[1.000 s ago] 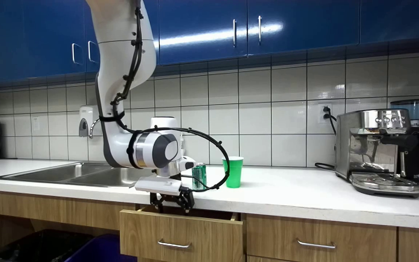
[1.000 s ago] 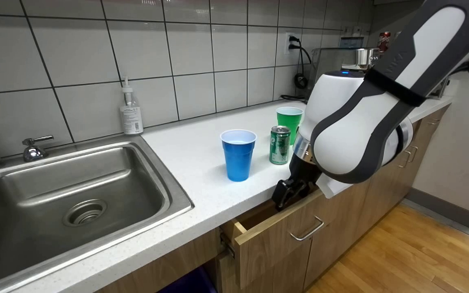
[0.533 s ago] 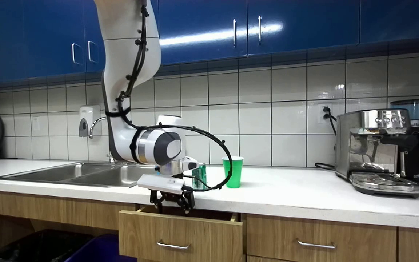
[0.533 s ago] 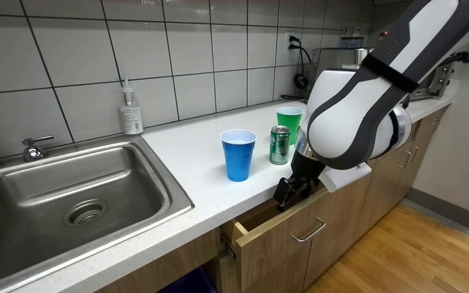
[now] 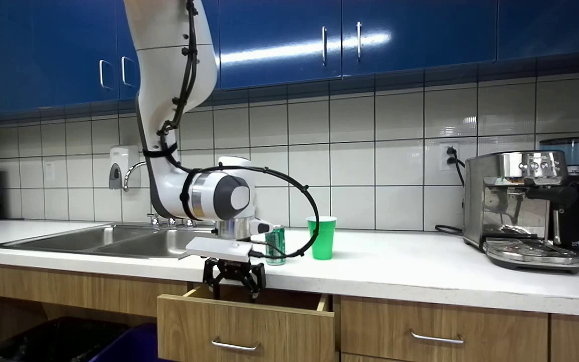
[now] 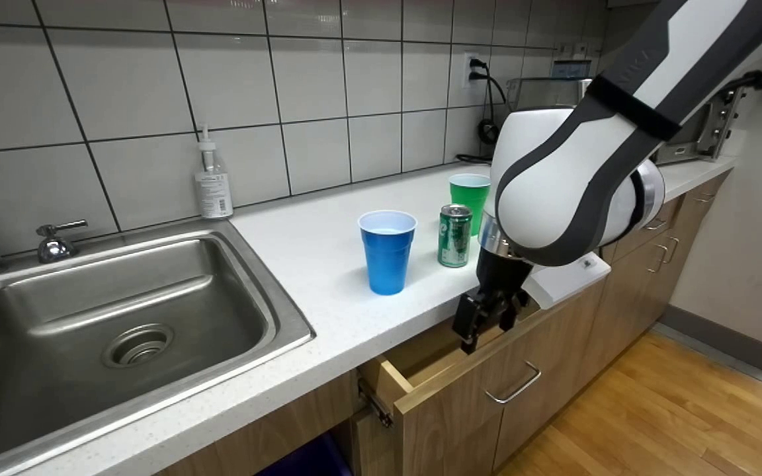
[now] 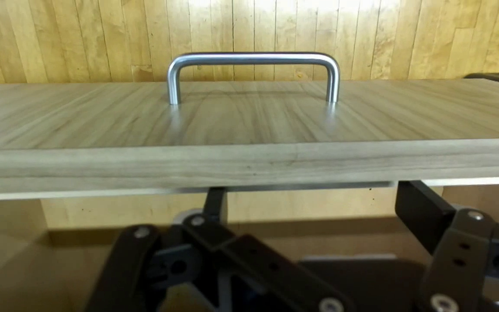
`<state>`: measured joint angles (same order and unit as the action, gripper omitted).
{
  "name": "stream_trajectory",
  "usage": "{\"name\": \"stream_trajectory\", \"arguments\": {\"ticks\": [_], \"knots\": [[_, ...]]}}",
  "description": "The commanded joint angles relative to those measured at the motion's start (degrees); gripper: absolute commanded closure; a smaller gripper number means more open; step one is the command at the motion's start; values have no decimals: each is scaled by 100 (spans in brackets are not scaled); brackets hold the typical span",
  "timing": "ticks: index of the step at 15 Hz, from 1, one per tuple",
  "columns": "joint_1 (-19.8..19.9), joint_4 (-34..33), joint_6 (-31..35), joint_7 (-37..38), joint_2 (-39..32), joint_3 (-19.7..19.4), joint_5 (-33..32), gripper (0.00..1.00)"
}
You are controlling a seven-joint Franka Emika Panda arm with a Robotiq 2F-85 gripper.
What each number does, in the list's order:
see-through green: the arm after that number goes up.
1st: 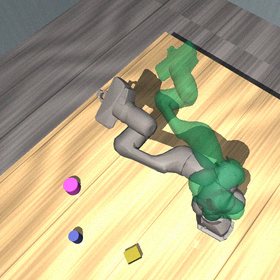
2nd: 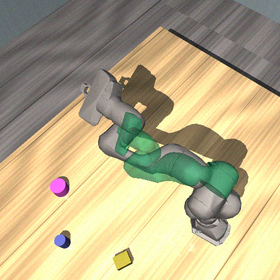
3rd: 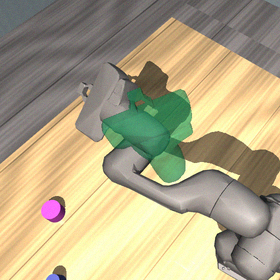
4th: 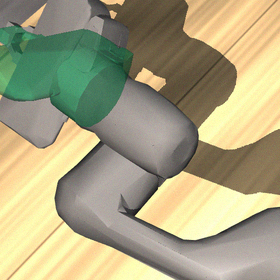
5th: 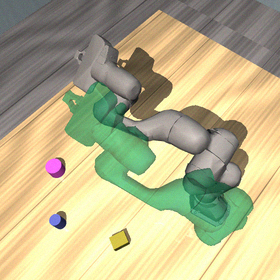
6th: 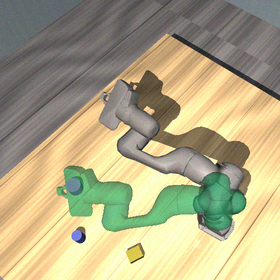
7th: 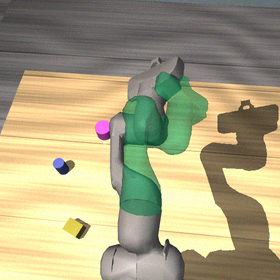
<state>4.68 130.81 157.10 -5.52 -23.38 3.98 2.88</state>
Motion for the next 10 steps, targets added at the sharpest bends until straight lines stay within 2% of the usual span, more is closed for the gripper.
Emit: {"name": "stream_trajectory", "arguments": {"ticks": [1, 5, 10], "knots": [[-401, 203, -528, 414, 335, -403, -401, 0], [-609, 296, -581, 680, 399, -534, -550, 0], [-588, 527, -419, 686, 503, -497, -427, 0]]}}
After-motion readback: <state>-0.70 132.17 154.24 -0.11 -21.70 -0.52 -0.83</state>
